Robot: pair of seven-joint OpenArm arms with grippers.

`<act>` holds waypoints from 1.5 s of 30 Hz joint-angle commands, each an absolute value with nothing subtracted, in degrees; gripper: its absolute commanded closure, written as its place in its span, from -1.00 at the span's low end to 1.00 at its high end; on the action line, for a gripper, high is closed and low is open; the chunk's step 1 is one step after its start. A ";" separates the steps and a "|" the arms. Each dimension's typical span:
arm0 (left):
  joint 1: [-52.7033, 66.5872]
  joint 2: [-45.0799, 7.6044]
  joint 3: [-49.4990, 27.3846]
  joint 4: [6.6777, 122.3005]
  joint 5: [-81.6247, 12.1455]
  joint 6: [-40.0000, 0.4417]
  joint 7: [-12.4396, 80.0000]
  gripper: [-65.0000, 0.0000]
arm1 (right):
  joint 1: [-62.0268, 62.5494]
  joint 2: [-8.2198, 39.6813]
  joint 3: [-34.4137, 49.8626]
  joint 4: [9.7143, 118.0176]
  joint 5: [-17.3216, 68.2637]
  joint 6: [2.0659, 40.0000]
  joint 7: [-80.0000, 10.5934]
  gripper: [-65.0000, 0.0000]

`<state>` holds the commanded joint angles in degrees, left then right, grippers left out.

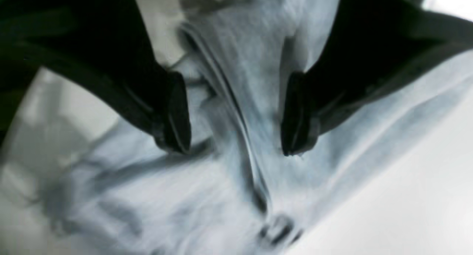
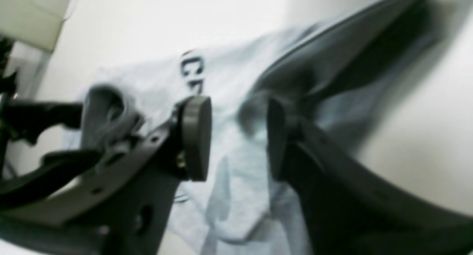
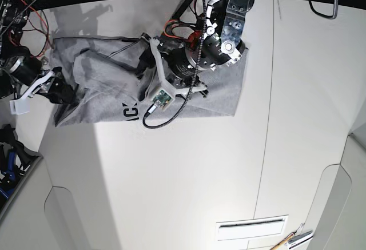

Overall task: Fold the T-shirt properly
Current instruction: 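Release the left gripper and fold the other end with the right gripper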

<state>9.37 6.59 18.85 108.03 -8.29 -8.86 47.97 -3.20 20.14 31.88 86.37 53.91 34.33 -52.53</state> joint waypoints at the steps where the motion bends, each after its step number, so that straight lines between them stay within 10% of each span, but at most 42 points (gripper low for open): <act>1: 9.37 6.68 18.83 108.44 -10.07 -9.98 47.75 -0.27 | -3.20 21.12 32.75 86.37 54.00 34.30 -52.53 0.24; 7: 9.37 6.68 18.83 110.87 -13.89 -14.02 47.40 -0.27 | -3.22 25.17 34.00 85.78 51.16 34.22 -52.51 -0.41; 20: 9.34 6.48 18.68 110.89 -4.89 -12.62 47.75 -0.27 | -3.36 26.48 28.49 68.20 60.10 34.57 -54.33 -0.40; 38: 7.97 2.68 5.52 110.93 -9.19 -13.13 49.32 -0.27 | -3.18 20.80 22.74 70.08 59.09 35.38 -53.06 -0.39; 45: 9.02 2.70 5.54 110.56 -9.23 -13.13 49.32 -0.27 | -0.97 20.80 22.74 70.08 54.50 35.35 -49.74 0.85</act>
